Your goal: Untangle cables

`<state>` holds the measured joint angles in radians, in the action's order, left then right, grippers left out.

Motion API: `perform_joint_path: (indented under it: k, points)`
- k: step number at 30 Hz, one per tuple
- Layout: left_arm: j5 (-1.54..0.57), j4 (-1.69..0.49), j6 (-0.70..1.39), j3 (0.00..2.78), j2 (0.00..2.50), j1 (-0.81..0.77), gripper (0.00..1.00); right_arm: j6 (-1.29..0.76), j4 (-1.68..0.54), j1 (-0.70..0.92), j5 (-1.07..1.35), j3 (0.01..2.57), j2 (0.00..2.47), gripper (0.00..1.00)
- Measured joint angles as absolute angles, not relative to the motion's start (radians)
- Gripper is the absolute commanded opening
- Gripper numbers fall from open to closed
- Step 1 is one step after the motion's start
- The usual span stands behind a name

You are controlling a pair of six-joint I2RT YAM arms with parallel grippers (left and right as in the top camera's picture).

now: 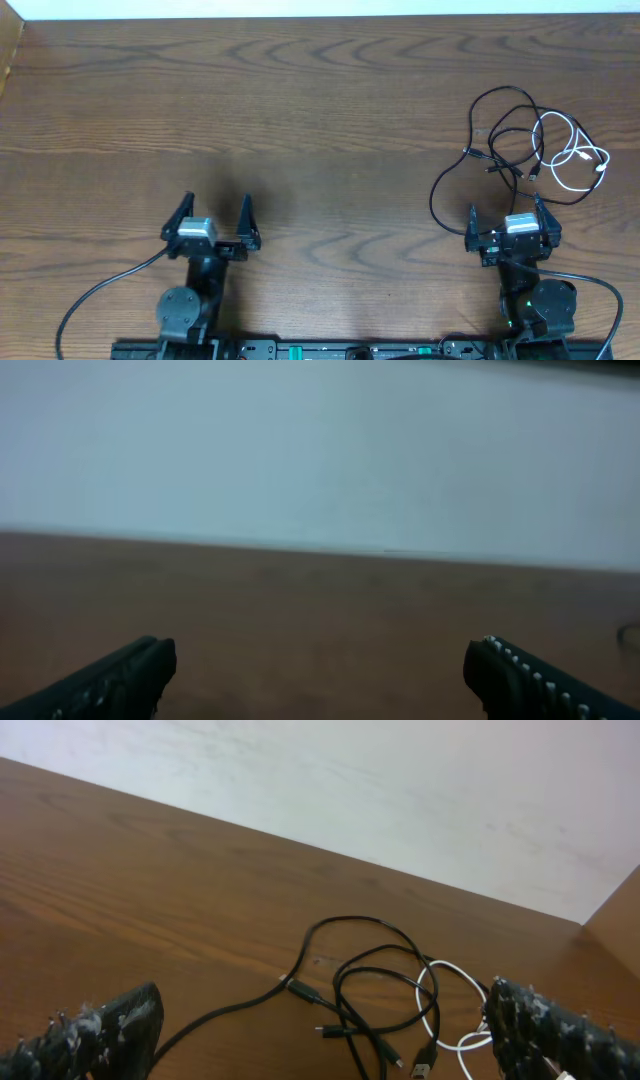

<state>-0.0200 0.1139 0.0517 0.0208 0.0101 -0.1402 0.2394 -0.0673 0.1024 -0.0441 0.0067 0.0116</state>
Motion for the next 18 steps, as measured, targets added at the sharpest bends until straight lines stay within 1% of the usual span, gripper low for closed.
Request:
perform_joint_path:
  k: [6, 11, 18]
  points:
    - [-0.020, 0.069, 0.051, 0.006, 0.010, -0.140, 0.98, 0.239, -0.068, 0.102, -0.044, 0.007, 0.012, 0.99]
    - [-0.025, -0.019, 0.051, 0.012, 0.010, -0.140, 0.98, 0.239, -0.068, 0.102, -0.044, 0.007, 0.011, 0.99]
    - [-0.028, -0.022, 0.051, 0.015, 0.010, -0.126, 0.98, 0.239, -0.068, 0.102, -0.044, 0.007, 0.011, 0.99]
